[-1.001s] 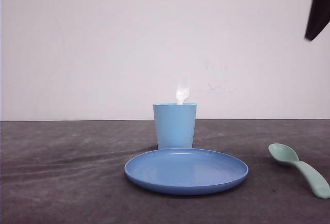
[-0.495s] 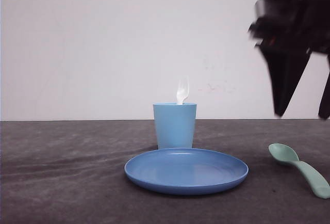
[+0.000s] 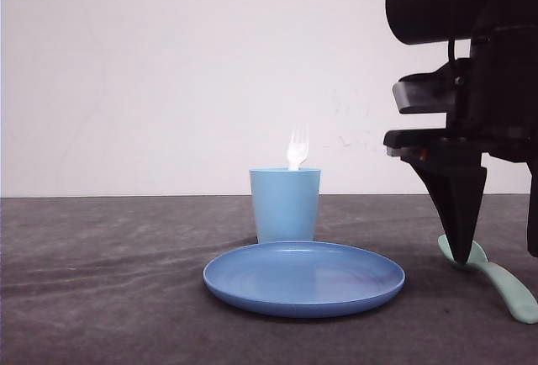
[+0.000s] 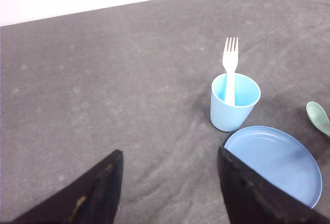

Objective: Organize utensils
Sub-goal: 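Lower the right gripper onto the mint-green spoon and close on it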

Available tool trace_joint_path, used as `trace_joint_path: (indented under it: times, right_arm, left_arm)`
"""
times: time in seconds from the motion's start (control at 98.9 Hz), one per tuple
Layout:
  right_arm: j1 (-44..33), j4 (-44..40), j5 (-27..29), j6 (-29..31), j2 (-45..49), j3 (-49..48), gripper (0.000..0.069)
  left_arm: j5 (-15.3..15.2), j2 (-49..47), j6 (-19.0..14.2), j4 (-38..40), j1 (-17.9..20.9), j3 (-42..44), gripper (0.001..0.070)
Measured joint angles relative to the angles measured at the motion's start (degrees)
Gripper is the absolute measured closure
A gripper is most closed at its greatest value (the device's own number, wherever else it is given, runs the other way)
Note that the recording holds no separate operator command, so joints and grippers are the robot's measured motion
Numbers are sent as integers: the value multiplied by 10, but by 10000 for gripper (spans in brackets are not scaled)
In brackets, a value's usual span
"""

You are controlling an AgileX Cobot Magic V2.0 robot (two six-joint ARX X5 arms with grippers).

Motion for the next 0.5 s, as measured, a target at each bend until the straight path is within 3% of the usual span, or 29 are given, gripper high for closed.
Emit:
trace_joint_path:
  times: [0.101,0.303,0.495]
  right_arm:
    - [1,23,-11,7,5,-10,342]
    - [2,49,-14,20,6,-37,371]
    - [1,68,-12,23,6,-43,475]
  left_arm:
    - [0,-10,0,-1,0,0,359]
    - [0,-17,0,-18,0,0,359]
    - [0,-17,-7,-24,0,0,359]
